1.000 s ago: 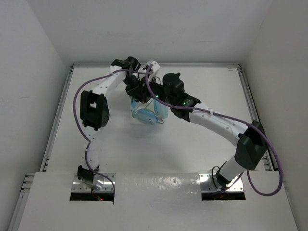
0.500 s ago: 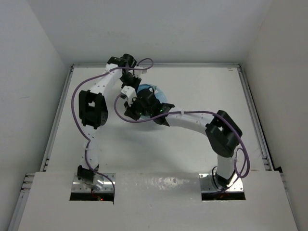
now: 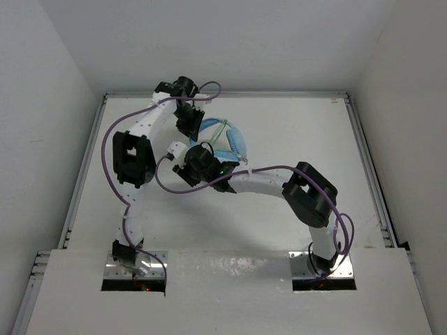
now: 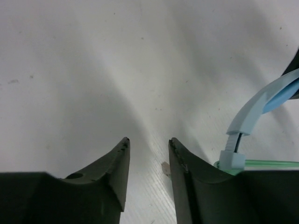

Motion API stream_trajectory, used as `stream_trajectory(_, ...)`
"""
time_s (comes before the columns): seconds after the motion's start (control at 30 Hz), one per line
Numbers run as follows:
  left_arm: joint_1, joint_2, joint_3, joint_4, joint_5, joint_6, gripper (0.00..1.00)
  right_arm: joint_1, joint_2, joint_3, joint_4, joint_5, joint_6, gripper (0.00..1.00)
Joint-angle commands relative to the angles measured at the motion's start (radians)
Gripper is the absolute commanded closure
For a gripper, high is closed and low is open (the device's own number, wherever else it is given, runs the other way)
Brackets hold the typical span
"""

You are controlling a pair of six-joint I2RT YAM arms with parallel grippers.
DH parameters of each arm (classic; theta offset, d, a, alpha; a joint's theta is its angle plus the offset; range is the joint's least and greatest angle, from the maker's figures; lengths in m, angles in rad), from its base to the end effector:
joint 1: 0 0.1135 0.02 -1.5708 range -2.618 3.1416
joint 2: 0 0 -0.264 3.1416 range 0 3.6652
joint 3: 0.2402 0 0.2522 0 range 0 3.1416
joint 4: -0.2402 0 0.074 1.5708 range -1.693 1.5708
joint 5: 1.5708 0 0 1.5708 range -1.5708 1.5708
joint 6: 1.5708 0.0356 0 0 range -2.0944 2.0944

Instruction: Wrap the headphones

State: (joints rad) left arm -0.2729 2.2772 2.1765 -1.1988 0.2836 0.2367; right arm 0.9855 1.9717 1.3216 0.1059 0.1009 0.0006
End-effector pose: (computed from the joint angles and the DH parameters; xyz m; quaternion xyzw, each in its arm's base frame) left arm 0.4500 -0.1363 0.2452 0.2657 0.9444 -0.1424 0.1313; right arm 0.2505 0.3714 0.1994 -0.3895 0.7784 0.1934 0.4528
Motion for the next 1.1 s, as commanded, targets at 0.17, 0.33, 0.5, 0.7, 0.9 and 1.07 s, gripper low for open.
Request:
stream_trajectory(0.17, 0.009, -0.104, -0.011, 0.025, 0.031, 0.006, 1.0, 0.01, -0.063, -0.001, 0.028, 0.004, -0.042, 0.53)
stream_trajectory(0.33, 0.018, -0.094, -0.007, 0.065, -0.015, -0.027, 1.0, 0.028, -0.125, -0.032, 0.008, -0.162, -0.051, 0.28)
stream_trajectory(0.5, 0.024, -0.094, -0.011, 0.111, -0.067, -0.042, 1.0, 0.045, -0.194, -0.074, -0.006, -0.266, 0.027, 0.01)
stream_trajectory(0.7, 0.027, -0.093, -0.043, 0.137, -0.07, -0.036, 1.0, 0.045, -0.296, -0.094, 0.052, -0.274, 0.081, 0.01)
stream_trajectory(0.9, 0.069, -0.088, -0.06, 0.136, -0.009, -0.054, 1.0, 0.025, -0.399, -0.098, 0.08, -0.144, 0.117, 0.01)
stream_trajectory(1.07, 0.107, -0.11, -0.06, 0.139, 0.022, -0.06, 1.0, -0.12, -0.48, -0.104, 0.06, -0.174, 0.263, 0.01)
